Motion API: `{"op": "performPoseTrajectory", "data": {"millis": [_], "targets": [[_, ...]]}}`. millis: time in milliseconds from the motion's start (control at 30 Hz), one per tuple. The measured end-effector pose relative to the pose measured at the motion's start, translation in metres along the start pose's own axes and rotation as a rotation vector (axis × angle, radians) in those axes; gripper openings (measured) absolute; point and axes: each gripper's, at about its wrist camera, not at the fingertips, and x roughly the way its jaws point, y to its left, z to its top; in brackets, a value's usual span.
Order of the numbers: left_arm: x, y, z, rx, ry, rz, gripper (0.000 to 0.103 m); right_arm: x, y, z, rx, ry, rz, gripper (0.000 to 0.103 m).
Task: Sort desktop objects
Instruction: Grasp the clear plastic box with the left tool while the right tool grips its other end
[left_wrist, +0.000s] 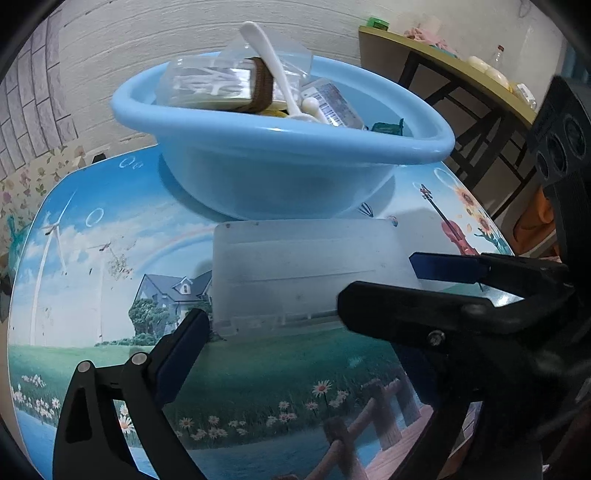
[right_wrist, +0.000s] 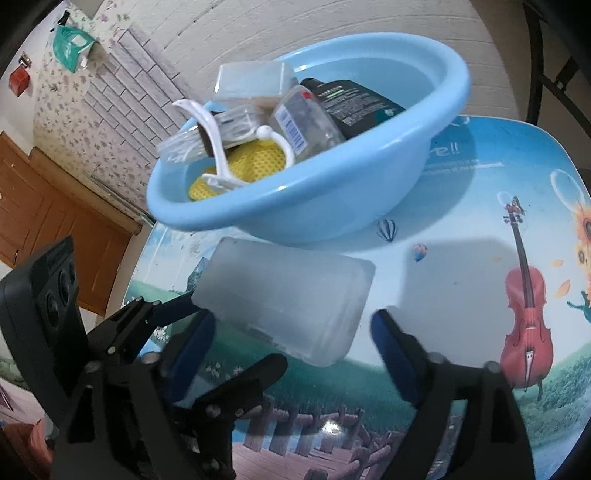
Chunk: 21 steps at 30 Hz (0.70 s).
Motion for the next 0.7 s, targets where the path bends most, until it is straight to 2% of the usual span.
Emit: {"op": "performPoseTrajectory", "data": {"millis": [200, 433, 700], "targets": [[0.004, -0.008, 0.001, 0.04, -0.005, 0.027, 0.099, 0.009, 0.004, 0.003, 0.003, -0.007, -0.029, 0.098], [0.002, -0.008, 0.003, 0.023, -0.014, -0.038, 0.099, 0.02, 0.012, 0.003, -0.023, 0.003, -0.054, 0.099], [-0.005, -0.006, 0.004, 0.007, -0.028, -0.039, 0.1, 0.02, 0.017, 0.001, -0.047, 0.015, -0.068, 0.1]]}}
